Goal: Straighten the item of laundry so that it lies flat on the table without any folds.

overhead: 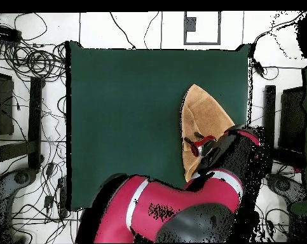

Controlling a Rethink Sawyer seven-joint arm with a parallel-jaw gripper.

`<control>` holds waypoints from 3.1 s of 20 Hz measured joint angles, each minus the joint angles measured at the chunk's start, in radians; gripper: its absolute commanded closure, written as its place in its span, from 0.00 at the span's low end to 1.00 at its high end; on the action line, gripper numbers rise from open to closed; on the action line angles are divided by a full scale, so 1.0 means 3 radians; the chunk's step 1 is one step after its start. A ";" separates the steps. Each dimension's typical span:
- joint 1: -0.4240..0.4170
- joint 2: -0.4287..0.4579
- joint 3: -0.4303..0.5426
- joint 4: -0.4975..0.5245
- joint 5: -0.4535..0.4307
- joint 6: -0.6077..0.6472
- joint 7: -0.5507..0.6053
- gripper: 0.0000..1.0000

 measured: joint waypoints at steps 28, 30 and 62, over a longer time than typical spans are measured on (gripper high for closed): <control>0.0208 0.0160 -0.0286 -0.0106 -0.0375 -0.0405 0.1729 0.00; 0.0213 0.0161 -0.0286 -0.0106 -0.0375 -0.0408 0.1729 0.00; 0.0112 0.0137 -0.0288 0.0085 0.0123 -0.0253 0.1730 0.00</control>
